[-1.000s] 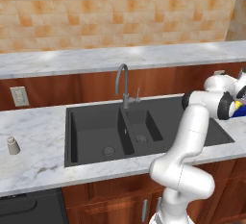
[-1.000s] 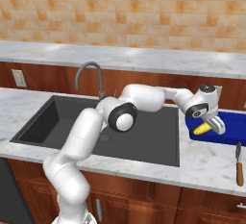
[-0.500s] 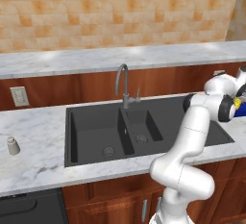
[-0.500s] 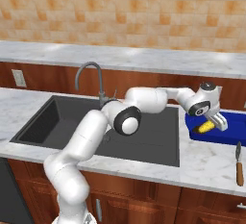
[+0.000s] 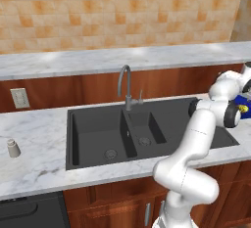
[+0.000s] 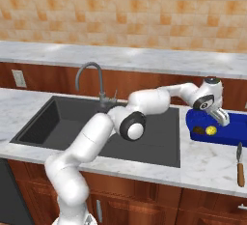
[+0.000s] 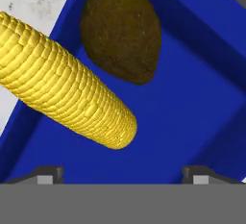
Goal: Pick up all produce items and place them in the sink. Turn on the sink faucet to wash them. Then turn the sink off and put them in the tray.
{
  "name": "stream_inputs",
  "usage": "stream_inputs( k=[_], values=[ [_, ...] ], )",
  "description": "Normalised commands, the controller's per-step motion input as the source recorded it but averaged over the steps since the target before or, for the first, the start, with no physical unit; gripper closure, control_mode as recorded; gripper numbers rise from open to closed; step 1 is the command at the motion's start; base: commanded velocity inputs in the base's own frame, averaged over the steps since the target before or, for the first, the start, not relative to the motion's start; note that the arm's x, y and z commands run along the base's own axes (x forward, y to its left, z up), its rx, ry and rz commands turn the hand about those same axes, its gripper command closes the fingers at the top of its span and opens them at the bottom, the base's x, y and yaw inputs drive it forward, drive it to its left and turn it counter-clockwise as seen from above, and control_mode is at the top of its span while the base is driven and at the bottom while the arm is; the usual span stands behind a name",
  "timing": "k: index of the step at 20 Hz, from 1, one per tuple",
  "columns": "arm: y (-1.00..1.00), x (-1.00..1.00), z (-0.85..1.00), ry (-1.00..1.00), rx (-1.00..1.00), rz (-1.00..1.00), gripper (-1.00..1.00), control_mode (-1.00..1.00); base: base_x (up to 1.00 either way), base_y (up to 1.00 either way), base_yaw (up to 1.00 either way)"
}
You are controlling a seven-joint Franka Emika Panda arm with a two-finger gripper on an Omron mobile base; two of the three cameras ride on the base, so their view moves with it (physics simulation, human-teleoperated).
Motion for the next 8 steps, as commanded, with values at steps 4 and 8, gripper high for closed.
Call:
stream_inputs(
  k=[4, 8],
  values=[
    [0.74, -1.0, 0.75, 0.0, 0.0, 0.02, -1.0, -1.0, 0.0, 0.0, 0.0],
    [1.0, -1.0, 0.21, 0.0, -0.12, 0.12, -1.0, -1.0, 0.0, 0.0, 0.0]
  ],
)
